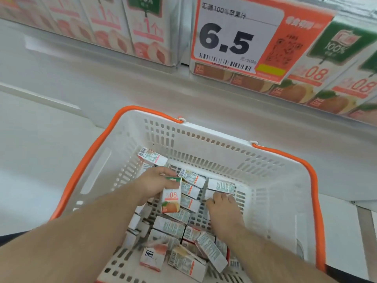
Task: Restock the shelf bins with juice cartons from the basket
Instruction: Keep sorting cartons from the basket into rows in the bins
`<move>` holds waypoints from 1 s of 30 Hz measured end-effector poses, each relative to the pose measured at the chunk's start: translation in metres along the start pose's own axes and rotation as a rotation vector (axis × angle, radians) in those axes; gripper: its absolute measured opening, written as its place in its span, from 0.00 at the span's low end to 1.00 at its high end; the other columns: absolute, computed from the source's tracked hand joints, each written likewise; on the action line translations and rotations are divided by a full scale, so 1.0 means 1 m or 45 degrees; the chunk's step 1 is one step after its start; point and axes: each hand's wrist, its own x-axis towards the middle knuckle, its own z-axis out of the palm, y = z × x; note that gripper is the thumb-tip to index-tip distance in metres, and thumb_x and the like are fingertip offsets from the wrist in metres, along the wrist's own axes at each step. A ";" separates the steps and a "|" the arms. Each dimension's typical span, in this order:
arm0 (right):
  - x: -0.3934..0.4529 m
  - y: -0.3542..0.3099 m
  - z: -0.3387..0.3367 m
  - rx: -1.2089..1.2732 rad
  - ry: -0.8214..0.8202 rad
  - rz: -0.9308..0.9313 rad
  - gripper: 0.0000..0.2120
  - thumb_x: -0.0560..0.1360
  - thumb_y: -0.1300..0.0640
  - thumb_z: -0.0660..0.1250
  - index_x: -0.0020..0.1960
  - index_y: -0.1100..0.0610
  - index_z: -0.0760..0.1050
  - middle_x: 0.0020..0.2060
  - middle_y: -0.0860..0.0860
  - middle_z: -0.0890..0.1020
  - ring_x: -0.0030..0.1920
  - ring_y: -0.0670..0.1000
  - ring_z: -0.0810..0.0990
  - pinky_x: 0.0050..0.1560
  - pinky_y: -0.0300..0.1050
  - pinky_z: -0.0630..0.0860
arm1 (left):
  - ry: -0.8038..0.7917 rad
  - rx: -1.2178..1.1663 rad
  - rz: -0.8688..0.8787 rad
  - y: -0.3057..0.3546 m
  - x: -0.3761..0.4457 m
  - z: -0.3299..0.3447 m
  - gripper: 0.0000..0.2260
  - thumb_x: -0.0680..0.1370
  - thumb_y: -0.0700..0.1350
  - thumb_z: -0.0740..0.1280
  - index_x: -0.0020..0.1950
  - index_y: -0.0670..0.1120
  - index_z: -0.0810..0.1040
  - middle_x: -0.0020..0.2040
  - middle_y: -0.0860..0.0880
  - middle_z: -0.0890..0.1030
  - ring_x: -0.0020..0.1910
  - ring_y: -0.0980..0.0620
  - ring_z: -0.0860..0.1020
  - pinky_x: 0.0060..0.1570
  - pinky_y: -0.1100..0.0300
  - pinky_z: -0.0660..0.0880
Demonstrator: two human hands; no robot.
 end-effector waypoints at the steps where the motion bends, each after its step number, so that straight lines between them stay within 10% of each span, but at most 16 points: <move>1: -0.001 0.004 -0.002 0.065 0.016 0.026 0.22 0.72 0.61 0.66 0.65 0.57 0.69 0.61 0.55 0.72 0.63 0.56 0.69 0.67 0.51 0.64 | -0.018 -0.083 -0.007 0.004 -0.001 0.002 0.13 0.74 0.36 0.73 0.57 0.46 0.79 0.47 0.43 0.84 0.44 0.44 0.83 0.50 0.49 0.79; 7: -0.017 0.042 -0.038 1.199 -0.006 0.442 0.12 0.65 0.62 0.73 0.42 0.57 0.71 0.36 0.50 0.74 0.36 0.51 0.72 0.35 0.42 0.68 | -0.180 -0.457 0.026 0.037 -0.021 0.010 0.10 0.81 0.35 0.62 0.56 0.47 0.77 0.43 0.44 0.81 0.39 0.47 0.79 0.40 0.53 0.77; 14: -0.055 0.059 -0.112 2.033 0.078 0.378 0.13 0.71 0.71 0.72 0.53 0.62 0.74 0.43 0.57 0.85 0.42 0.53 0.82 0.44 0.47 0.79 | -0.317 -0.565 0.176 0.083 -0.072 0.001 0.11 0.77 0.39 0.64 0.59 0.45 0.78 0.56 0.39 0.78 0.53 0.40 0.78 0.59 0.43 0.74; 19: -0.085 0.057 -0.159 2.155 0.186 0.250 0.12 0.74 0.72 0.67 0.56 0.64 0.77 0.47 0.59 0.86 0.47 0.57 0.84 0.57 0.55 0.79 | -0.172 -0.353 0.258 0.115 -0.118 -0.001 0.14 0.77 0.57 0.67 0.53 0.47 0.81 0.46 0.43 0.82 0.45 0.42 0.80 0.49 0.48 0.77; 30: -0.144 0.038 -0.249 1.923 0.598 -0.133 0.19 0.65 0.79 0.71 0.46 0.58 0.79 0.40 0.55 0.83 0.42 0.53 0.80 0.45 0.47 0.78 | 0.044 0.613 0.779 0.166 -0.211 -0.006 0.10 0.72 0.40 0.73 0.50 0.52 0.83 0.48 0.49 0.85 0.45 0.50 0.81 0.41 0.60 0.76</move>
